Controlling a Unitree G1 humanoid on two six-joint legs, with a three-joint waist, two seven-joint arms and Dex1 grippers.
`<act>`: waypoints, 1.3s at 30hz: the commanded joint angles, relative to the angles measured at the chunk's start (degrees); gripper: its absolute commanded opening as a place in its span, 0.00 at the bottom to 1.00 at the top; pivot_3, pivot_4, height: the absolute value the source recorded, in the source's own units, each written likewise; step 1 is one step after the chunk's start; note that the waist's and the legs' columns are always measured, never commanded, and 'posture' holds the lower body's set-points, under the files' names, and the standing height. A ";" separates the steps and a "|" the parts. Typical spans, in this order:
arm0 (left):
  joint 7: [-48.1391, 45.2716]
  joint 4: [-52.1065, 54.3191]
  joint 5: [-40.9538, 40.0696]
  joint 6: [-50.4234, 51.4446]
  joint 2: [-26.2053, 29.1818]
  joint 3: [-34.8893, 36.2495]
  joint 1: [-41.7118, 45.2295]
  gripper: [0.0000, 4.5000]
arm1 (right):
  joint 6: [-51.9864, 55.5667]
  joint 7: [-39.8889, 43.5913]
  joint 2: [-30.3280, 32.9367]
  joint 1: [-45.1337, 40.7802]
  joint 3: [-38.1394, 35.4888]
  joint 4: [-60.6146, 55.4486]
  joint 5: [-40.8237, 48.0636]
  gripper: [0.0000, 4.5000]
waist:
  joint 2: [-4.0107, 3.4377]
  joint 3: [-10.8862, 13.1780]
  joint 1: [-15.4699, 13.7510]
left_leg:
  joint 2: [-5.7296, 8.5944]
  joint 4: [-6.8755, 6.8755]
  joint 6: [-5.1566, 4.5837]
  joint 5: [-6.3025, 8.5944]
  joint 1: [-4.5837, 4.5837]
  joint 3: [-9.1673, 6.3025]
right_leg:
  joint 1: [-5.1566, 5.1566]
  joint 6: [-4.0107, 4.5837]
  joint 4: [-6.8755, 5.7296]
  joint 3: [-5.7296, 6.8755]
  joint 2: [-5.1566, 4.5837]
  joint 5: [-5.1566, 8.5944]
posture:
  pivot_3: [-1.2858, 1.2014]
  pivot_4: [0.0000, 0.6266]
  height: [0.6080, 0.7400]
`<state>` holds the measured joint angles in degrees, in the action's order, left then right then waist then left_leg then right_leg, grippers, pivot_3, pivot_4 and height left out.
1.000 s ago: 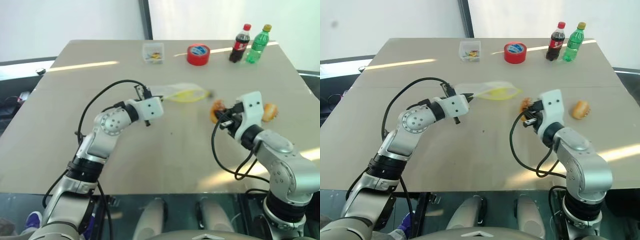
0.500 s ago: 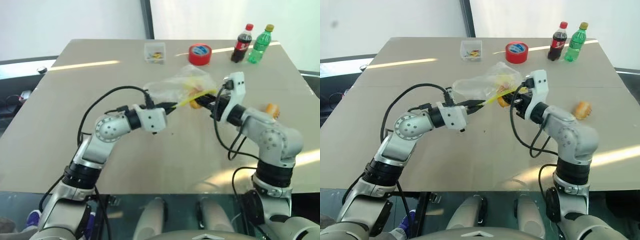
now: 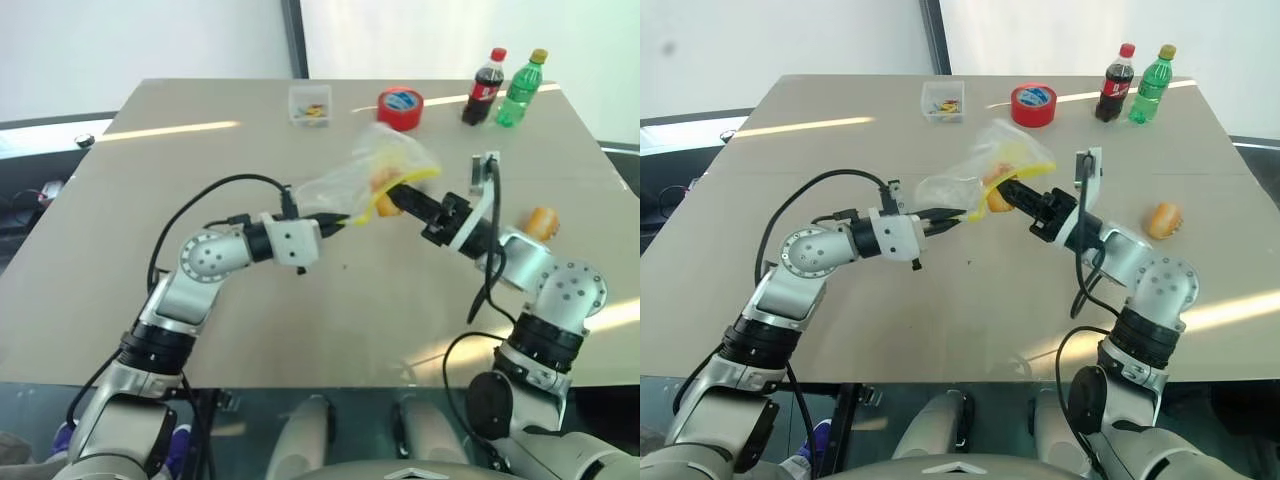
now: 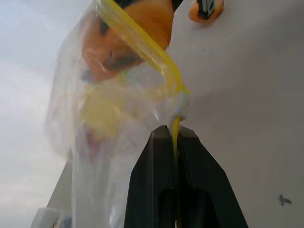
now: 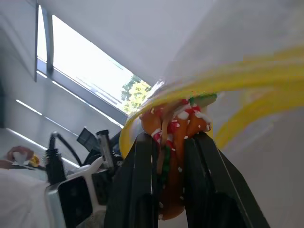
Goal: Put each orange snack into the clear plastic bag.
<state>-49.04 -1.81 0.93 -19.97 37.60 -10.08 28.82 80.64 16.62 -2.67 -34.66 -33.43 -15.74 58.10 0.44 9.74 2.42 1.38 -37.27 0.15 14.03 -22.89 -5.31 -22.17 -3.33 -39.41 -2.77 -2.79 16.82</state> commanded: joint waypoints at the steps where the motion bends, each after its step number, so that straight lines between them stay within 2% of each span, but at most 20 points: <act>1: -2.51 1.09 -2.85 -2.60 0.22 0.43 0.84 0.00 | -0.21 -4.15 -0.74 -0.17 -1.51 -0.93 7.05 0.08 | 0.00 0.00 0.10 | -0.01 0.00 0.00 0.00 0.00 0.01 | 0.00 0.00 0.00 -0.01 0.00 0.00 | 0.52 0.24 1.00; 4: -5.08 1.44 -5.22 -2.55 -0.17 0.00 0.97 0.00 | -2.70 -7.00 -2.65 0.42 0.38 -0.26 6.17 0.08 | -0.01 0.01 0.22 | -0.03 0.02 0.00 0.00 0.02 0.05 | -0.03 0.00 -0.02 -0.04 0.04 0.00 | 0.52 0.24 1.00; 10: -4.93 1.80 -4.99 -2.64 -1.23 0.65 1.69 0.00 | -5.95 -8.33 1.12 6.13 11.36 -0.41 -0.82 0.08 | -0.01 0.00 0.00 | -0.04 0.02 0.00 0.00 0.00 0.08 | -0.05 0.00 0.00 -0.09 0.02 0.00 | 0.52 0.24 1.00; 13: -5.04 1.95 -4.56 -3.61 -0.94 0.54 0.94 0.00 | -7.65 -9.28 3.02 7.91 14.42 0.54 -3.86 0.08 | -0.01 0.01 0.07 | -0.04 0.02 0.00 0.00 0.00 0.10 | -0.05 0.00 0.01 -0.11 0.02 0.00 | 0.52 0.24 1.00; 21: -6.06 -0.26 -1.25 -10.21 0.68 -0.68 0.14 0.00 | -13.10 -18.14 -1.57 2.37 5.74 7.30 2.16 0.08 | -0.02 0.01 0.14 | -0.09 0.04 0.00 0.00 0.03 0.14 | -0.07 0.00 -0.02 -0.15 0.09 0.00 | 0.52 0.24 1.00; 25: -4.14 -4.05 2.03 -12.73 0.07 -1.13 2.00 0.00 | -16.85 -20.44 -4.15 2.23 6.51 6.96 2.64 0.08 | -0.02 0.01 0.12 | -0.07 0.05 0.00 0.00 0.03 0.15 | -0.08 0.00 -0.02 -0.17 0.09 0.00 | 0.52 0.24 1.00; 27: -2.86 -5.57 2.97 -13.34 -0.74 -1.08 3.23 0.00 | -17.34 -18.82 -3.99 3.31 9.81 5.72 1.58 0.08 | -0.02 0.01 0.01 | -0.04 0.05 0.00 0.00 0.02 0.16 | -0.09 0.00 -0.02 -0.17 0.09 0.00 | 0.52 0.24 1.00; 31: 0.04 -8.69 5.48 -13.85 -1.85 -0.90 5.48 0.00 | -22.53 -10.05 4.94 6.82 25.45 1.60 -10.58 0.08 | -0.02 0.01 0.08 | 0.02 0.04 -0.01 0.00 0.00 0.17 | -0.09 -0.01 0.01 -0.17 0.06 0.00 | 0.52 0.24 1.00; 35: 2.30 -10.60 6.89 -14.83 -2.49 -1.05 6.61 0.00 | -25.85 -8.36 6.96 8.31 28.24 2.06 -13.64 0.44 | -0.02 0.01 0.31 | 0.01 0.04 0.00 0.00 0.01 0.16 | -0.10 -0.01 0.00 -0.16 0.09 0.01 | 0.52 0.24 1.00; 36: 2.85 -10.75 7.01 -14.00 -2.87 -0.98 6.78 0.00 | -26.50 -7.92 8.12 8.72 29.38 1.92 -15.27 0.57 | -0.02 0.01 0.32 | 0.00 0.05 -0.01 0.00 0.01 0.16 | -0.11 -0.01 0.00 -0.16 0.09 0.00 | 0.52 0.24 1.00; 39: 5.72 -11.06 7.95 -8.43 -4.26 0.16 7.26 0.00 | -29.36 -6.36 13.10 10.20 33.30 -1.54 -20.85 0.86 | -0.01 0.02 0.03 | 0.01 0.03 -0.01 0.00 -0.01 0.16 | -0.12 -0.01 0.00 -0.17 0.07 0.00 | 0.52 0.24 1.00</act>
<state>-45.93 -13.27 8.83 -31.34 33.73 -11.81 34.73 53.28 8.81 9.13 -24.92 -1.10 -12.85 39.22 0.43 9.75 2.45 1.39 -37.25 0.15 14.03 -22.92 -5.18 -22.29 -3.35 -39.42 -2.92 -2.73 16.83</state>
